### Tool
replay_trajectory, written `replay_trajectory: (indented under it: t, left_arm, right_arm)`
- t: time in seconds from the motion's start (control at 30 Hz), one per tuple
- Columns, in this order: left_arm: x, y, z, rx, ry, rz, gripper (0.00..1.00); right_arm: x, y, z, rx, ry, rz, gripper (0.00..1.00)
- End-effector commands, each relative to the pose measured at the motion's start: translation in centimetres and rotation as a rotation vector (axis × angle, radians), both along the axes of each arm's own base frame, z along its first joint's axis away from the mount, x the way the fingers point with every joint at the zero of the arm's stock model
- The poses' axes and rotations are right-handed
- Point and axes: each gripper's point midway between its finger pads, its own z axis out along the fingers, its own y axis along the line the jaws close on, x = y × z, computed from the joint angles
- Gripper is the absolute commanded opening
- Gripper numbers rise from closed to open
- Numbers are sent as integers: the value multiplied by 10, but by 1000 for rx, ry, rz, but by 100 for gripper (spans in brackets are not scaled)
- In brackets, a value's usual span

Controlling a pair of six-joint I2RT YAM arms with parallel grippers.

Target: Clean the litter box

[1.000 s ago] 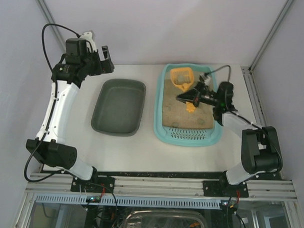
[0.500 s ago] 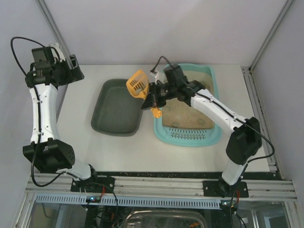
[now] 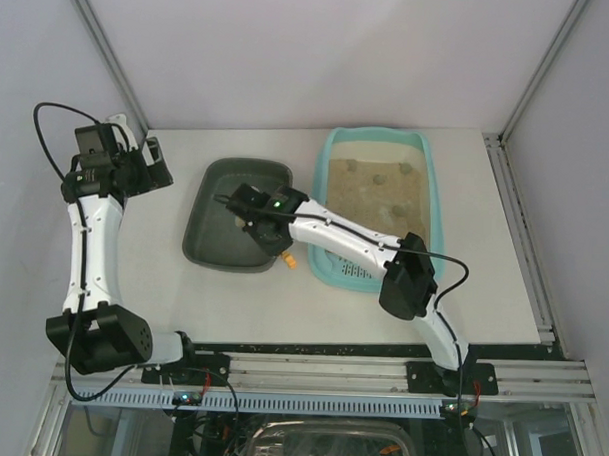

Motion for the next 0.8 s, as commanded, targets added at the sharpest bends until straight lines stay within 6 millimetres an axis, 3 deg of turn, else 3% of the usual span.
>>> replay_trajectory:
  t: [0.0,0.17,0.23,0.33,0.4,0.47,0.53,0.6,0.7,0.77]
  left_arm:
    - [2,8,22,43,-97,37,96]
    - [4,7,35,43,-138,33,95]
    - [8,-10,44,38,-159,-44,95]
    - [15,-63,53,106,-163,-239,95]
    - [22,-107,54,119,-169,-368,96]
    - [32,-152,55,60,-181,-461,98]
    - [44,-192,56,-60,-176,-507,100]
    - [56,-231,53,-231,-120,-514,100]
    - [75,-281,45,-474,-21,-479,100]
    - [84,-294,32,-466,-3,-390,100]
  right_arm:
    - [17,-32,19,-201,-230,-1,0]
    - [28,-32,33,-179,-285,-38,0]
    - [26,-36,47,-113,-238,-75,0]
    - [21,-57,82,144,-64,-168,0]
    - [18,-92,102,295,11,-250,0]
    - [11,-133,107,373,70,-317,0]
    - [-1,-174,93,385,150,-390,0]
    - [-9,-201,82,413,199,-445,0]
    - [-24,-222,56,399,293,-495,0]
    - [-30,-230,37,351,323,-512,0]
